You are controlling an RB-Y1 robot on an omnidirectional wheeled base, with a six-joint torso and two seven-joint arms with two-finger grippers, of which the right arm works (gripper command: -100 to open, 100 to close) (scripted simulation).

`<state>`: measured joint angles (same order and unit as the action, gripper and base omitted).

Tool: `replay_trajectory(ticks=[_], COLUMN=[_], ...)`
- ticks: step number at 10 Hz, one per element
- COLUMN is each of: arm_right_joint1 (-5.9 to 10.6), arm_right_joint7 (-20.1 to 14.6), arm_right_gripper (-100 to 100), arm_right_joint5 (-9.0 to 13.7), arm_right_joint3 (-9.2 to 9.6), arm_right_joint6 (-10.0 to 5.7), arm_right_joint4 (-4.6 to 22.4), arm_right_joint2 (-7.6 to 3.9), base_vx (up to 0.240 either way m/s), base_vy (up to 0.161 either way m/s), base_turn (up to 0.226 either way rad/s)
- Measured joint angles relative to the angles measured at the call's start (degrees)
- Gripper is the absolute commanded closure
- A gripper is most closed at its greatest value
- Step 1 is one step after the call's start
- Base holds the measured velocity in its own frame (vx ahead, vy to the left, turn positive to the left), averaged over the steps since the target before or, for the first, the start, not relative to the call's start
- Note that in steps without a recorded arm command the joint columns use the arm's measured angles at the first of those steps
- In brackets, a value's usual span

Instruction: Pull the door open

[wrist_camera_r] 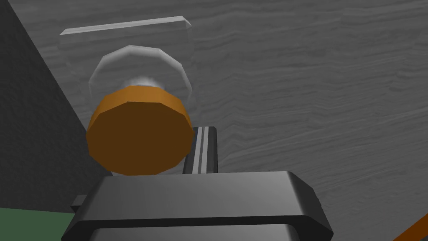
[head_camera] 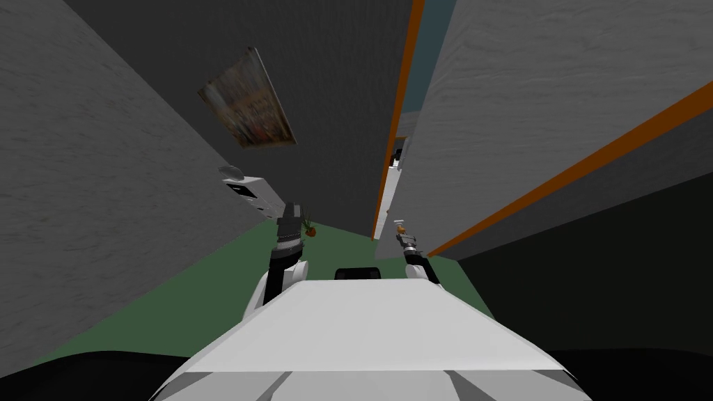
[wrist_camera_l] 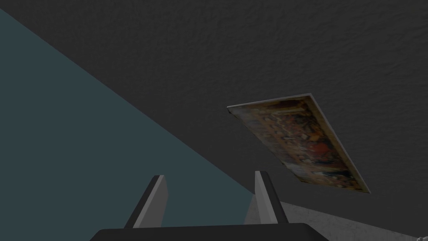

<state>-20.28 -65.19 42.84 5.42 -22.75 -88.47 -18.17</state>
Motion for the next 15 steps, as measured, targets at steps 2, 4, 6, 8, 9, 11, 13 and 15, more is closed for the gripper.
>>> replay_trajectory(ticks=[2,4,6,8,9,11,13,15], arm_right_joint1=[-0.99,-1.5,-1.96,-2.12,-2.18,-2.21,-2.21,-1.96], arm_right_joint7=[-0.49,-0.81,-1.06,-1.05,-1.06,-1.07,-1.07,-1.59], arm_right_gripper=[-100,-100,-100,100,100,100,-100,-100], arm_right_joint5=[1.17,2.01,2.66,2.71,2.75,2.74,2.74,2.55], arm_right_joint3=[-1.4,-2.25,-2.78,-2.96,-3.11,-3.1,-3.08,-2.61], arm_right_joint6=[2.31,4.31,5.91,6.14,6.1,6.08,6.08,4.8], arm_right_joint4=[-0.84,-2.03,-3.15,-2.91,-2.7,-2.68,-2.69,-2.26], arm_right_joint2=[-1.15,-1.82,-2.26,-2.33,-2.38,-2.38,-2.37,-3.18], base_vx=[0.04,0.024,0.026,0.0,-0.008,0.0,-0.053,-0.166], base_vy=[0.048,0.05,0.014,-0.013,-0.003,0.0,-0.018,-0.077], base_turn=[-0.067,-0.028,-0.03,0.008,-0.009,0.0,0.06,0.141])
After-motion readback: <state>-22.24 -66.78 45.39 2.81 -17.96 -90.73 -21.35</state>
